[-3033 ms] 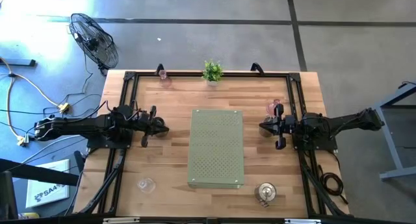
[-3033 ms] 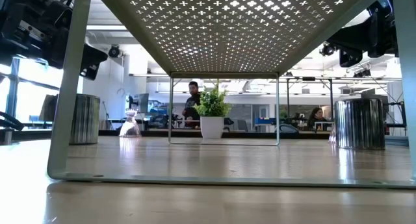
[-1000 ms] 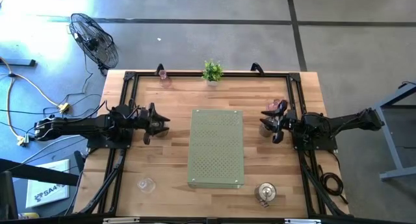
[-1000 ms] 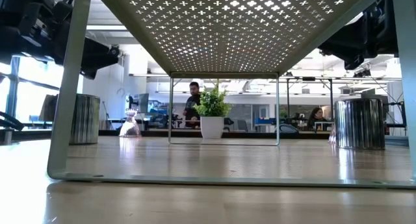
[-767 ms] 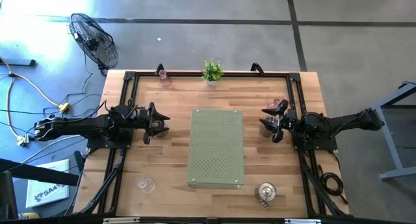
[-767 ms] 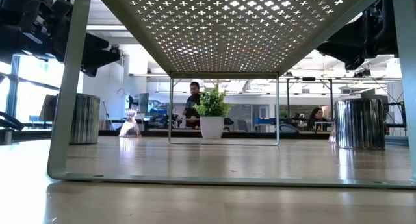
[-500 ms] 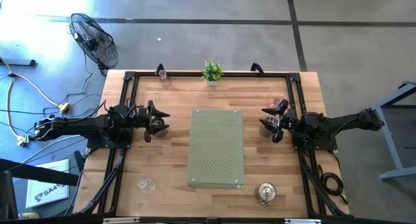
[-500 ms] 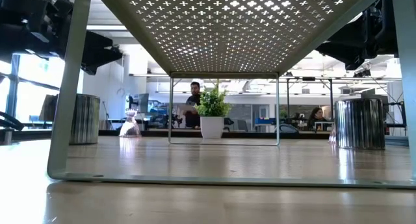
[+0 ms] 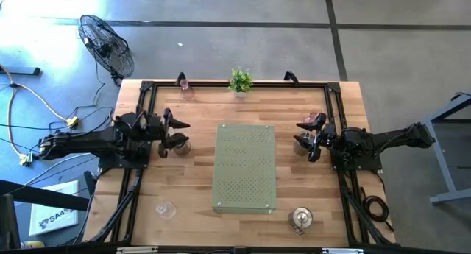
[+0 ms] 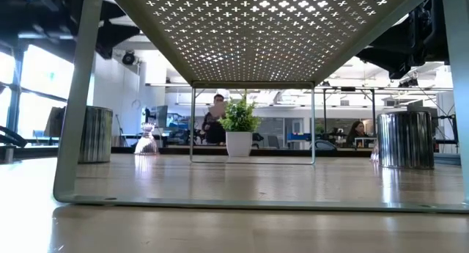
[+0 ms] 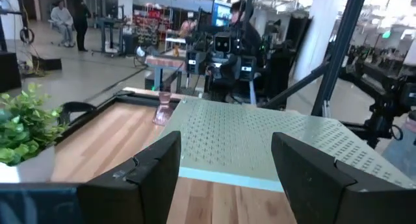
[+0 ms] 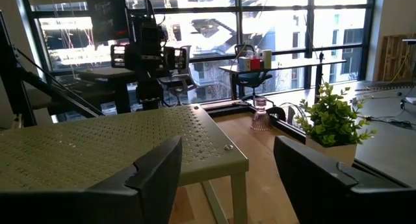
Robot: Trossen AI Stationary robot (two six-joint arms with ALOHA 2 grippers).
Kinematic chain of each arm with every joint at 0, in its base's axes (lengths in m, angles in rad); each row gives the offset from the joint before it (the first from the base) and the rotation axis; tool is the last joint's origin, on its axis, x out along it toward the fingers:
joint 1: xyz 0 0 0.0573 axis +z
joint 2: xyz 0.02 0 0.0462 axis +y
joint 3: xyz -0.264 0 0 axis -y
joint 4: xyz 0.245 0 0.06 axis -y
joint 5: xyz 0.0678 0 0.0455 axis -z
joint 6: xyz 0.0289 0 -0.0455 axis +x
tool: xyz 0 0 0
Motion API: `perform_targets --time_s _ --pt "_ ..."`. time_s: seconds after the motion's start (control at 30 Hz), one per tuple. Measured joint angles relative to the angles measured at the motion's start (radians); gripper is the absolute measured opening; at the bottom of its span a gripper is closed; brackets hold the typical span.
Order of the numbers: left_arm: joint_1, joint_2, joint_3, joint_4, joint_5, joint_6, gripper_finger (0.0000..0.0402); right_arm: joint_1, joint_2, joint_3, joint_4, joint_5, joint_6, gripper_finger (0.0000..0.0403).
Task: Pick & Place candle stick holders
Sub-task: Put the top pink transparent candle holder on the shelf
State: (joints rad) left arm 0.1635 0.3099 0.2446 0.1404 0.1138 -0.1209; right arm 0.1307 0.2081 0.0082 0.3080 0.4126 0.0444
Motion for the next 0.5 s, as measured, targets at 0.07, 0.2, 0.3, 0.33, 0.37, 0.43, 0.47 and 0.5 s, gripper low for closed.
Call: perform_targets --time_s 0.07,0.2,0.3,0.33,0.37,0.43,0.47,0.5 --pt "0.000 0.000 0.062 -0.093 -0.024 0.016 0.0237 0.000 0.000 0.000 0.000 0.000 0.000 0.0239" --pt "0.000 0.002 0.204 -0.313 -0.191 0.012 0.0237 0.000 0.000 0.000 0.000 0.000 0.000 0.0239" --pt "0.000 0.017 0.314 -0.467 -0.368 0.012 0.0237 0.000 0.000 0.000 0.000 0.000 0.000 0.0239" --pt "0.000 0.024 0.349 -0.509 -0.424 0.011 0.0237 0.000 0.000 0.000 0.000 0.000 0.000 0.0238" --pt "0.000 0.034 0.382 -0.540 -0.473 0.012 0.0237 0.000 0.000 0.000 0.000 0.000 0.000 0.0238" --pt "0.000 0.057 0.449 -0.598 -0.549 0.012 0.0237 0.000 0.000 0.000 0.000 0.000 0.000 0.0239" --pt "0.000 0.071 0.480 -0.620 -0.575 0.011 0.0237 0.000 0.000 0.000 0.000 0.000 0.000 0.0239" --pt "0.000 0.086 0.510 -0.637 -0.598 0.012 0.0237 0.000 0.000 0.000 0.000 0.000 0.000 0.0239"
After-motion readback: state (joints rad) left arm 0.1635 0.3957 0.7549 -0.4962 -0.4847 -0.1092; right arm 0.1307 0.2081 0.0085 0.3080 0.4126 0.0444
